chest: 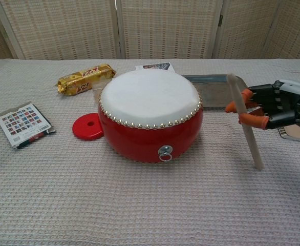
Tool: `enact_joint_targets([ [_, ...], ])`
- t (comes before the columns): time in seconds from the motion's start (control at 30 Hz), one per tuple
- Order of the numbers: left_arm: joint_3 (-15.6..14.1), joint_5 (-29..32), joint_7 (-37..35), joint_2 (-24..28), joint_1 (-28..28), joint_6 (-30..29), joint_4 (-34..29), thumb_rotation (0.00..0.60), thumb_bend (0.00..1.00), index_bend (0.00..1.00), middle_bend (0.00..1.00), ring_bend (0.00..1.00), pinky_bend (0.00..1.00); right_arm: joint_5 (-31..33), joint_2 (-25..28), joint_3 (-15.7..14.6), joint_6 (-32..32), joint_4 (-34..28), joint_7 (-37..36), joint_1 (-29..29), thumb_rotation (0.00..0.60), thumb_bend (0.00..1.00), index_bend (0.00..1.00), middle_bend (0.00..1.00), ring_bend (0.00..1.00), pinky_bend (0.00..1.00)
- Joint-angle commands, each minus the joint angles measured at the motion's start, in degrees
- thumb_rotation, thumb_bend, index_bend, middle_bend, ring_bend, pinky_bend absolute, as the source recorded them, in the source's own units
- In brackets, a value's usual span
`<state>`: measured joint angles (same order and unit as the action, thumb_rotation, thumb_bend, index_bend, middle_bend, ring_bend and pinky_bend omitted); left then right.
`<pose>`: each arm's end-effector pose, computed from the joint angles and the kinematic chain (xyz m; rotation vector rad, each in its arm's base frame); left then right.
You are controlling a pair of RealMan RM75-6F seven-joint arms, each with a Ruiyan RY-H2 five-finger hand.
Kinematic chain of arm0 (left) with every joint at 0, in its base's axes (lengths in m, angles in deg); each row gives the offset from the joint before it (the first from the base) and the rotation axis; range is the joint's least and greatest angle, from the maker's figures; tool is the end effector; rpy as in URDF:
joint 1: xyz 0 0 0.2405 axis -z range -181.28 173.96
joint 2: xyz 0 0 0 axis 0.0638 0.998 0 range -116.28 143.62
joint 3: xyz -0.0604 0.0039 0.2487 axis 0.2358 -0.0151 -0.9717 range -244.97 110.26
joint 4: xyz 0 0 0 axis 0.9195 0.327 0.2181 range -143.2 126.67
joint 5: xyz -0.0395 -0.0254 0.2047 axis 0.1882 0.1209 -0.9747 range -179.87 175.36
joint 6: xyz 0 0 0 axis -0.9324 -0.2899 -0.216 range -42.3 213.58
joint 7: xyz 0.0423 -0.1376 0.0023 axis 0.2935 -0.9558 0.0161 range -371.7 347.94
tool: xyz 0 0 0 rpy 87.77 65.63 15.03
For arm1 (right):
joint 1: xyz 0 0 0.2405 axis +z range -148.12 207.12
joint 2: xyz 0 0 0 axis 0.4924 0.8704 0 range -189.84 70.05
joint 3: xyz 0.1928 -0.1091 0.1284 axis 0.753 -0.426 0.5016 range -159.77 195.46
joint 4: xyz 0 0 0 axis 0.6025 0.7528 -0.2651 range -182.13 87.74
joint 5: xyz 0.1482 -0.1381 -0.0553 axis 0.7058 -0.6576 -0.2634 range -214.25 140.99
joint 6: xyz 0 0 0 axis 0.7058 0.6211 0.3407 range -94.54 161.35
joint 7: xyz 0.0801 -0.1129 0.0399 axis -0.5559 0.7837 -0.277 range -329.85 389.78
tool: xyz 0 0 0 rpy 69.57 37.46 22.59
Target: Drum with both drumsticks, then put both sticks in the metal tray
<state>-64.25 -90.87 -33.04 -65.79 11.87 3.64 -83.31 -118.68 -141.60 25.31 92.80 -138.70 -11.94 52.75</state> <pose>-0.2981 0.2430 0.0890 -1.4342 -1.0870 -1.2674 -0.2142 -0.2647 0.0163 1.2911 -1.9339 1.4634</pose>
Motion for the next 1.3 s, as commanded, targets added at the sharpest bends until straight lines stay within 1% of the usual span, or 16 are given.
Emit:
enact_joint_targets([
  [0.03,0.0,-0.2,0.4,0.0,0.2,0.1,-0.4,0.6,0.77,0.98,1.0,1.0,1.0,-11.3,3.6,-1.9,1.0,11.9,-43.3,1.1,0.6,0.4,0.65,0.35,0.25,0.32],
  [0.1,0.0,-0.3,0.7,0.1,0.2,0.2,-0.7,0.6,0.77,0.98,1.0,1.0,1.0,-13.7,1.7,-3.8,1.5,17.3,-48.5,2.3,0.6,0.4,0.62,0.35,0.27,0.33],
  [0.23,-0.1,-0.3,1.1,0.4,0.4,0.5,-1.2,0.6,0.77,0.98,1.0,1.0,1.0,-14.8,-1.4,-5.8,1.9,23.7,-56.8,3.9,0.6,0.4,0.59,0.36,0.28,0.34],
  [0.3,-0.1,-0.3,1.2,0.4,0.4,0.6,-1.3,0.6,0.76,0.98,1.0,1.0,1.0,-14.7,-2.7,-6.3,2.0,26.1,-59.1,4.5,0.6,0.4,0.58,0.36,0.28,0.34],
  [0.4,-0.3,-0.3,1.2,0.5,0.5,0.9,-1.4,0.6,0.76,0.98,1.0,1.0,1.0,-15.0,-4.7,-7.1,3.2,29.5,-64.5,5.2,0.6,0.4,0.55,0.36,0.28,0.34],
  [0.47,-0.4,-0.4,1.3,0.5,0.5,1.0,-1.4,0.6,0.76,0.98,1.0,1.0,1.0,-15.5,-6.0,-7.8,4.5,32.3,-68.1,5.6,0.6,0.4,0.53,0.36,0.28,0.35],
  [0.63,-0.5,-0.6,1.4,0.7,0.5,1.0,-1.5,0.6,0.76,0.98,1.0,1.0,1.0,-16.5,-8.5,-9.3,8.4,39.1,-74.2,6.0,0.6,0.39,0.45,0.36,0.29,0.35],
  [0.67,-0.5,-0.6,1.4,0.8,0.5,1.0,-1.5,0.6,0.76,0.98,1.0,1.0,1.0,-16.5,-8.9,-9.5,8.9,40.2,-74.9,6.0,0.6,0.37,0.43,0.36,0.29,0.36],
  [0.73,-0.6,-0.7,1.5,0.9,0.5,1.0,-1.7,0.6,0.76,0.98,1.0,1.0,1.0,-16.7,-9.6,-10.0,10.1,42.5,-76.8,6.1,0.575,0.32,0.41,0.36,0.29,0.36],
  [0.8,-0.6,-0.7,1.6,1.0,0.5,1.0,-1.7,0.6,0.76,0.98,1.0,1.0,1.0,-16.9,-10.0,-10.5,10.9,44.2,-78.2,6.2,0.536,0.28,0.4,0.36,0.29,0.36],
  [1.03,-0.9,-1.1,2.1,1.2,0.5,1.0,-2.3,0.6,0.76,0.98,1.0,1.0,1.0,-18.5,-11.2,-13.3,13.9,49.1,-81.0,6.4,0.525,0.23,0.39,0.37,0.29,0.39],
  [1.2,-1.1,-1.2,2.2,1.5,0.2,0.8,-2.6,0.6,0.76,0.98,1.0,1.0,1.0,-18.9,-11.9,-14.9,15.8,51.1,-81.2,5.6,0.523,0.21,0.45,0.42,0.34,0.44],
  [1.3,-1.3,-1.4,2.4,1.7,0.2,0.7,-2.9,0.6,0.76,0.98,1.0,1.0,1.0,-19.1,-12.4,-15.7,16.4,51.9,-80.1,5.2,0.522,0.2,0.5,0.45,0.36,0.46],
])
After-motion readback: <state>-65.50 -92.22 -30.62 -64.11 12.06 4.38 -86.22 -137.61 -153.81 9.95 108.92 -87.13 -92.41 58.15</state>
